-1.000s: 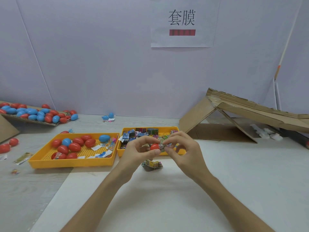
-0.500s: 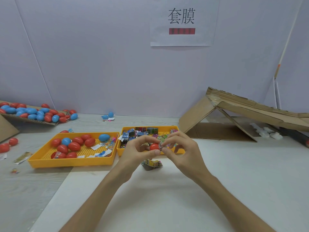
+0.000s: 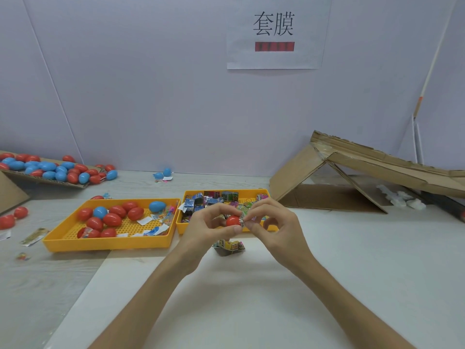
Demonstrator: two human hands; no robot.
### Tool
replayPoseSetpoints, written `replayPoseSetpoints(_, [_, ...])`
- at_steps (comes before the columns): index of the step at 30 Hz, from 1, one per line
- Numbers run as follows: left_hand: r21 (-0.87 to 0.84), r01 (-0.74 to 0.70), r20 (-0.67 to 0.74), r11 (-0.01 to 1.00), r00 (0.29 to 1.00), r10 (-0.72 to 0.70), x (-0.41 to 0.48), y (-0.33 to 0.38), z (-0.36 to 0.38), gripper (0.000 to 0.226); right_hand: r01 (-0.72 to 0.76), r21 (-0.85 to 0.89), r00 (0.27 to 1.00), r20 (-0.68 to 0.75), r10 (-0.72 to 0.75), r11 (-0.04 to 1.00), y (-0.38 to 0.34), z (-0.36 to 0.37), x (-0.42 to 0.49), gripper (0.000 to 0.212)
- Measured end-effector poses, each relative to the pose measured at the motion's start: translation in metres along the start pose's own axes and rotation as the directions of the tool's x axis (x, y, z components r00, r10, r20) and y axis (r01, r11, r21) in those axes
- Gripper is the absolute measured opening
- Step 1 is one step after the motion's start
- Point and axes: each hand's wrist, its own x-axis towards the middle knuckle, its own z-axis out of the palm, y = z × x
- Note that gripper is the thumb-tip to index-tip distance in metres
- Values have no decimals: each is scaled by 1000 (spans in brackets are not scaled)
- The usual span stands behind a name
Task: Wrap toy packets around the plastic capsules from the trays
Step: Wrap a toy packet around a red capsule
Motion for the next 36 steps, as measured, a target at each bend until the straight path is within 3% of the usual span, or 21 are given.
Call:
replayPoseSetpoints(7, [-25,-3,12,1000,1000,3,0,-1,0,27,-20,35,1000,15,19,999,0,-2,1,3])
replayPoseSetpoints(14, [-85,-1,15,996,1000,2,-1,-1,1,27,-35,76,999,27,33,996,0,-4,2,6])
replayPoseSetpoints(18, [-82,-3,8,997,1000,4,-1,-1,1,26,-36,-3,999,19,36,999,2,-3,1,8])
replayPoseSetpoints(24, [-31,-16,10,999,1000,16,-2,-1,0,24,181,-219,983,41,-176,959,2,-5,1,11])
replayPoseSetpoints(28, [-20,-14,12,1000,1000,14,-2,0,1,26,232,-314,971,23,-237,921,4,-5,0,13])
replayPoseSetpoints(36, [-14,-8,8,1000,1000,8,-1,0,1,28,250,-282,966,3,-260,926,4,-4,0,13])
